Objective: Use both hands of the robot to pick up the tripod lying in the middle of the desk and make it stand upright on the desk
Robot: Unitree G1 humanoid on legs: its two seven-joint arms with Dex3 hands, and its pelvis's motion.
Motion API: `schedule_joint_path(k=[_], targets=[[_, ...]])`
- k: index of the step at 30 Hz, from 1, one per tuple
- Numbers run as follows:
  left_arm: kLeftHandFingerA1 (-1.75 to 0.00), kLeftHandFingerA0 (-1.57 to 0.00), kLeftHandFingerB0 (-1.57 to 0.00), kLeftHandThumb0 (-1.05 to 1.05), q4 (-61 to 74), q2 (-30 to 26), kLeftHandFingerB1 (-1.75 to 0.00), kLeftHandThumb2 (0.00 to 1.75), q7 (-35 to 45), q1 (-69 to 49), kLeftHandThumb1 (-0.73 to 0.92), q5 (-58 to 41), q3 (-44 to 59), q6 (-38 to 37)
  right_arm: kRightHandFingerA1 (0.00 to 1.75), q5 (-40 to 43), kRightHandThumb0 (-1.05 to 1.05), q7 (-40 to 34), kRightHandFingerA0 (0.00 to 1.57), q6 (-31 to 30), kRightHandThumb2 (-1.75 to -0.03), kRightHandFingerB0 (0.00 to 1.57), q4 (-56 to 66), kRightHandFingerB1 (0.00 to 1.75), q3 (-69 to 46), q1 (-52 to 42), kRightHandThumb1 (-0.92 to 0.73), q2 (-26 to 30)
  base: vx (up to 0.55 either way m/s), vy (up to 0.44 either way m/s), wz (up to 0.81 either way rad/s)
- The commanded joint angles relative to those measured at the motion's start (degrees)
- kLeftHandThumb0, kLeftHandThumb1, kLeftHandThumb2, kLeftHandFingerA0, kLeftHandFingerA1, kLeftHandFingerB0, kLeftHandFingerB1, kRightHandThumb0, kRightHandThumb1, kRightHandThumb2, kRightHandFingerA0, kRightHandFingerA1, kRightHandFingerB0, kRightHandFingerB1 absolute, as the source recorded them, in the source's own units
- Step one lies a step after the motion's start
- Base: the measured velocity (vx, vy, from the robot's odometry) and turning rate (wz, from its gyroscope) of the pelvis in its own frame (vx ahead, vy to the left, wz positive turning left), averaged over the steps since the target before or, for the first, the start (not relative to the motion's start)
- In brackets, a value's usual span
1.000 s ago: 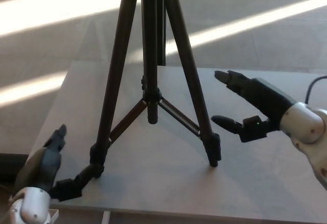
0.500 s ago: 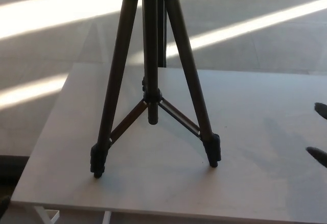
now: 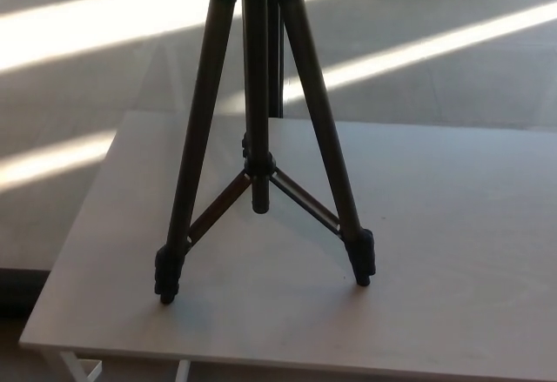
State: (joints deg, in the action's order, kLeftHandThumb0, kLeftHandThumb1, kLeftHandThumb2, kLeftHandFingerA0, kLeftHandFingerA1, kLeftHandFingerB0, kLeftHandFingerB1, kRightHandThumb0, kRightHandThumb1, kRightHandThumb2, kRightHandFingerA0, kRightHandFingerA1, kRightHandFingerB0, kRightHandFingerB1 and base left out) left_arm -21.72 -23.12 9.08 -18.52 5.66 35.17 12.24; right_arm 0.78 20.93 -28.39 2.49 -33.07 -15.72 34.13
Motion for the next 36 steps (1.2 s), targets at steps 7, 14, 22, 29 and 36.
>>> schedule_joint_path(k=[7,14,22,29,36], targets=[[-0.56,0.00,-0.03,-0.69,-32.3,-0.1,-0.58,0.63,-1.2,-12.0,0.80,-22.6,27.3,-0.9,0.28,25.5,-0.93,-24.0,0.00,21.2,-0.99,0.00,-55.8,0.20,-43.8,-0.7,-0.54,2.8,0.00,0.000,0.00],[-0.94,-0.36,-0.24,-0.69,-27.1,3.3,-0.69,0.62,0.2,-13.7,0.74,-18.2,22.2,2.7,0.15,19.4,-1.05,-18.7,0.00,16.7,-1.00,0.00,-54.2,0.02,-35.3,-1.2,-0.69,-4.6,0.00,0.000,0.00],[-0.69,-0.28,-0.10,-0.70,-43.9,-1.0,-0.55,0.86,5.7,-6.4,0.56,-17.2,19.0,-5.7,0.19,15.5,-0.86,-5.5,0.00,24.2,-0.89,0.10,-52.5,0.12,-27.4,-4.0,-0.53,-10.0,0.00,0.000,0.00],[-0.73,-0.50,-0.37,-0.68,-47.1,-1.7,-0.50,0.60,7.3,-7.5,0.66,-14.0,14.1,-9.4,0.37,11.4,-0.74,-5.6,0.00,26.8,-0.88,0.12,-51.3,0.46,-21.1,-5.2,-0.47,-11.3,0.00,0.000,0.00],[-0.73,-0.53,-0.35,-0.66,-50.2,-2.7,-0.49,0.60,6.3,-7.4,0.63,-14.4,12.5,-10.5,0.38,11.2,-0.75,-4.7,0.00,29.3,-0.91,0.10,-50.7,0.43,-18.5,-7.2,-0.49,-11.3,0.00,0.000,0.00]])
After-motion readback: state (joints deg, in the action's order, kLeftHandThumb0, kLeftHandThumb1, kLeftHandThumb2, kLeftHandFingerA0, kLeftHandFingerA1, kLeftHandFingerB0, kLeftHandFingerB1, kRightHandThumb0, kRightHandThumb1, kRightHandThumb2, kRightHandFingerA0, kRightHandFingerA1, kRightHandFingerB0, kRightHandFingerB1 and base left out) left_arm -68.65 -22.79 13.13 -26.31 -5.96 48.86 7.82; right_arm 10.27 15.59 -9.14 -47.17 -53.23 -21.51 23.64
